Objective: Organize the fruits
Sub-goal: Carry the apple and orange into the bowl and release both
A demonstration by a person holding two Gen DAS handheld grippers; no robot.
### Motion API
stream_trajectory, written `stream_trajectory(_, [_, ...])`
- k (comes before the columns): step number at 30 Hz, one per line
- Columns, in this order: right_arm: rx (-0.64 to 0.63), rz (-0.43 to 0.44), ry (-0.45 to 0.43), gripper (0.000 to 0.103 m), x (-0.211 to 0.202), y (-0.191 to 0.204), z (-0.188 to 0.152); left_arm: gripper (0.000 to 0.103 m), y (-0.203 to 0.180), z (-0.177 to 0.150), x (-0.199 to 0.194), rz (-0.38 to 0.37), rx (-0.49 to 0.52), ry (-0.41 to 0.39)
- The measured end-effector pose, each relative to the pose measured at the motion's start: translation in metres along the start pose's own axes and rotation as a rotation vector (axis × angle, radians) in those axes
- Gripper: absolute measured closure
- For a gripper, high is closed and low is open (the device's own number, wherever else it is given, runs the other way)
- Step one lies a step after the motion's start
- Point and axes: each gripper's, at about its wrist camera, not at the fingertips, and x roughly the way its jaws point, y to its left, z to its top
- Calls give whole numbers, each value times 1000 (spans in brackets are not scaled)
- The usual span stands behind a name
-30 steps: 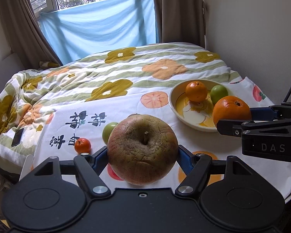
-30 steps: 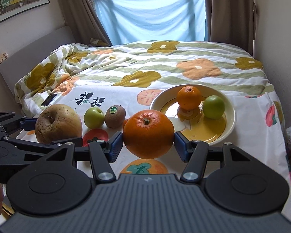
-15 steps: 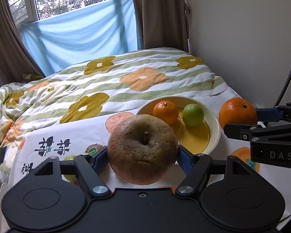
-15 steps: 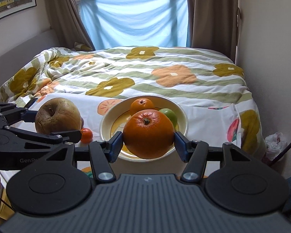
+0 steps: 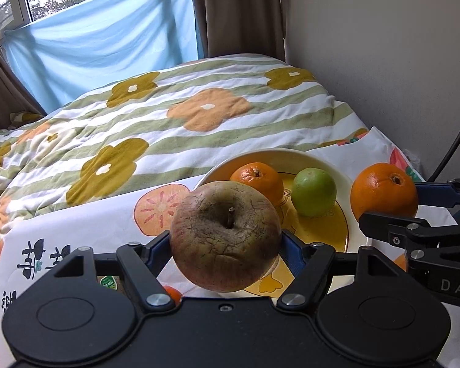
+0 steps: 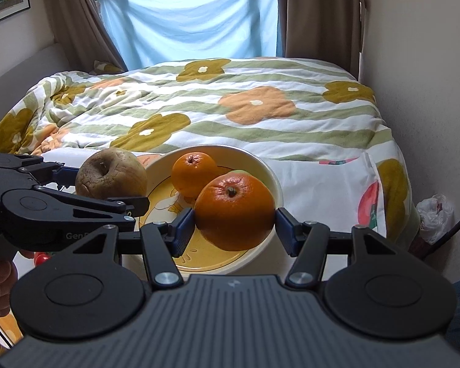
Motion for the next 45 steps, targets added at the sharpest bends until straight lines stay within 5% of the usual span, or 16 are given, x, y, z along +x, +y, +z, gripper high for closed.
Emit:
stream_trajectory(17, [46, -39, 55, 31, 27, -13, 2, 25, -7, 5, 49, -35, 33, 110])
stream_trajectory(21, [49, -38, 56, 31, 28, -14, 3, 1, -8, 7, 33, -18, 90, 32])
stream_trajectory(45, [-84, 14, 113, 31, 52, 16, -7, 1, 23, -32, -9, 29, 24, 28])
